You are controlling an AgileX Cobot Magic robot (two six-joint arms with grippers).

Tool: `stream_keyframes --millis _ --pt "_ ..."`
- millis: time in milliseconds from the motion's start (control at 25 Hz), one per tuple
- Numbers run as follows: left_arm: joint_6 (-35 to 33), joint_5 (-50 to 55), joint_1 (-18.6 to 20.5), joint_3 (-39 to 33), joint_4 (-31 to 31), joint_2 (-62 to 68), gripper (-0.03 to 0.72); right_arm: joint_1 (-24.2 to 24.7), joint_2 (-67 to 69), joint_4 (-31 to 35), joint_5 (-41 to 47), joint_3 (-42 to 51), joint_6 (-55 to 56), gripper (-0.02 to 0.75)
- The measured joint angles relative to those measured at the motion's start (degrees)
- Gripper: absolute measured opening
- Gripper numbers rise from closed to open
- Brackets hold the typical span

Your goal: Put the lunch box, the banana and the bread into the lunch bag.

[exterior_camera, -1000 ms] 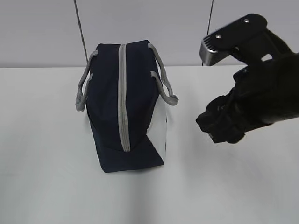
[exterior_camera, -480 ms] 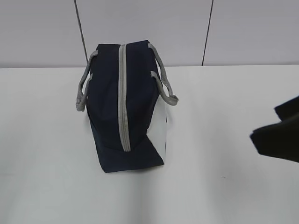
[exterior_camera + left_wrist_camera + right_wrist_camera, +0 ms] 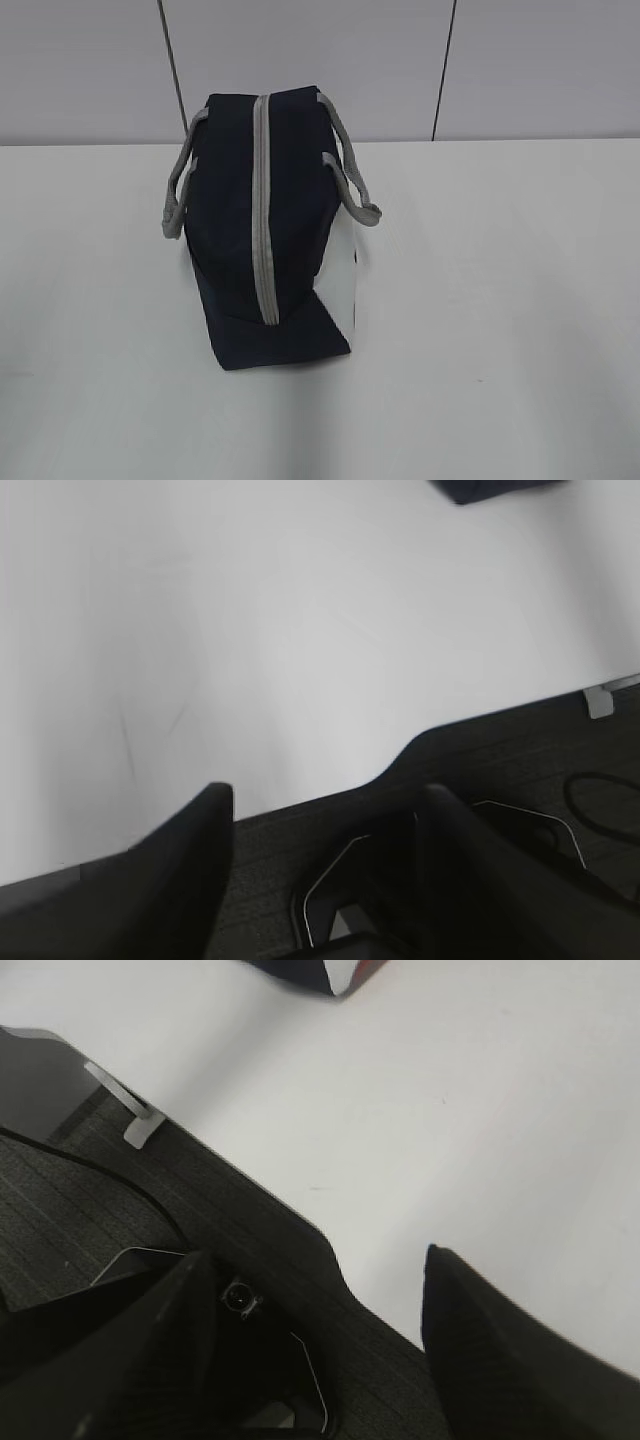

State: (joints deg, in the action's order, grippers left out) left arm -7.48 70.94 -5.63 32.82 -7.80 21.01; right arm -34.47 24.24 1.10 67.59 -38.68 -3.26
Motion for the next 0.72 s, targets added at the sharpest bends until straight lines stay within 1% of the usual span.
stream_keyframes --millis 120,280,400,720 --pt "-0.3 -1.8 0.0 -0.4 0.3 0.0 0.449 0.0 -5.0 -2.7 -0.4 4.9 1.1 0.480" --pt "-0.5 -4.1 0.0 -1.1 0.3 0.0 0.463 0.0 -8.3 -3.7 -1.7 9.5 2.7 0.480" --pt "-0.5 -7.1 0.0 -2.5 0.3 0.0 0.466 0.0 -8.5 -4.3 -2.3 9.7 3.3 0.480" --pt "-0.6 -7.8 0.0 -2.8 0.3 0.0 0.466 0.0 -8.5 -4.8 -2.5 9.7 3.3 0.480"
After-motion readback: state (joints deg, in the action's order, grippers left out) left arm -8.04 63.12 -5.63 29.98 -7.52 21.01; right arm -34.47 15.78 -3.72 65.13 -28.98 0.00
